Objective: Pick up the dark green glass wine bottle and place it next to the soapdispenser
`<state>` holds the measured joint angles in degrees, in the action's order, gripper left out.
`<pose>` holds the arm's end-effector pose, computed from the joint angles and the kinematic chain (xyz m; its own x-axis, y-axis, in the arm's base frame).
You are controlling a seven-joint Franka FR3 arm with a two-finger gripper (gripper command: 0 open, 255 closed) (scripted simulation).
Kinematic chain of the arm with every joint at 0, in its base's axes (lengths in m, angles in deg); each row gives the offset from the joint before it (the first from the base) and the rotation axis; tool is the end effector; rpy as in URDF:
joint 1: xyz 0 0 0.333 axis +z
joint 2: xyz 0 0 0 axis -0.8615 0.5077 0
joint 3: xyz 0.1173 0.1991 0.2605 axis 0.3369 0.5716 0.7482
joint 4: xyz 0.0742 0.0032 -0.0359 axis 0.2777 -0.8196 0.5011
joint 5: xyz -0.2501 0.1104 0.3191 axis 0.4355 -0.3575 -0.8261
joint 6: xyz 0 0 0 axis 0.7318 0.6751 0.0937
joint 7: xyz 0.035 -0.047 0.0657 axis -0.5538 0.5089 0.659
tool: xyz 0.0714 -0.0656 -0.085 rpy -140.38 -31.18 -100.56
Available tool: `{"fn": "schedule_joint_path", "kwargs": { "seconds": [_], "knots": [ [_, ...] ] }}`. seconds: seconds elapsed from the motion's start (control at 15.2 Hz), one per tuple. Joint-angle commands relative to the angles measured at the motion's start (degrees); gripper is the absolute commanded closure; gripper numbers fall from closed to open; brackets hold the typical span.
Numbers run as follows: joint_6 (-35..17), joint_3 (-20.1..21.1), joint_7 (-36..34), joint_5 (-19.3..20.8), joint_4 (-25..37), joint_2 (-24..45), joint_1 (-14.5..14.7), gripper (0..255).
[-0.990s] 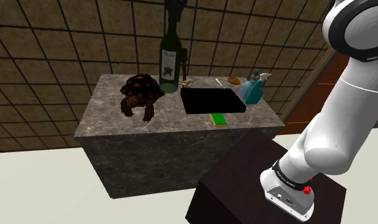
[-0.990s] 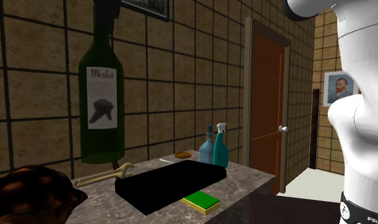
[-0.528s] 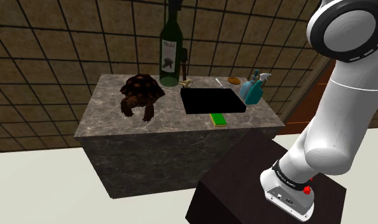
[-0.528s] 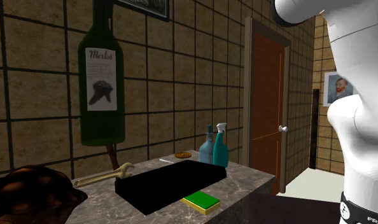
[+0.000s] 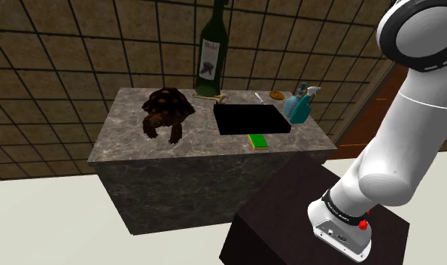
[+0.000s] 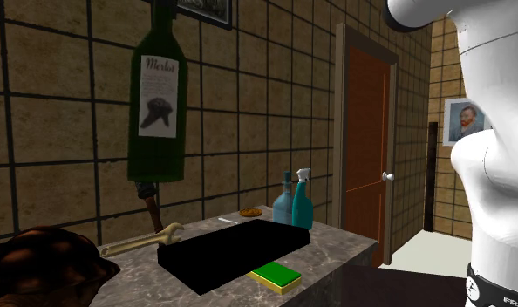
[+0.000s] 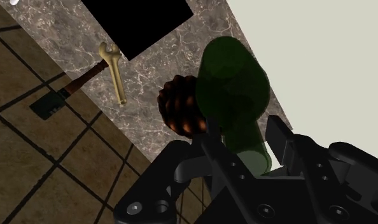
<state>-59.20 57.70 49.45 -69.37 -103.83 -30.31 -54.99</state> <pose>0.5882 0.1144 0.7741 0.9213 0.3744 0.1056 0.3725 -0.9273 0.0378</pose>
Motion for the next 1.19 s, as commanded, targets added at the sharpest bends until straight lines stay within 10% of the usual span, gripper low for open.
{"fn": "schedule_joint_path", "kwargs": {
  "seconds": [0.0,1.12],
  "knots": [
    [-1.67,-0.95,2.51,-1.18,-5.93,-4.39,-2.12,255],
    [-5.15,-13.93,25.18,-3.49,-30.44,-25.34,-12.68,255]
  ]
}}
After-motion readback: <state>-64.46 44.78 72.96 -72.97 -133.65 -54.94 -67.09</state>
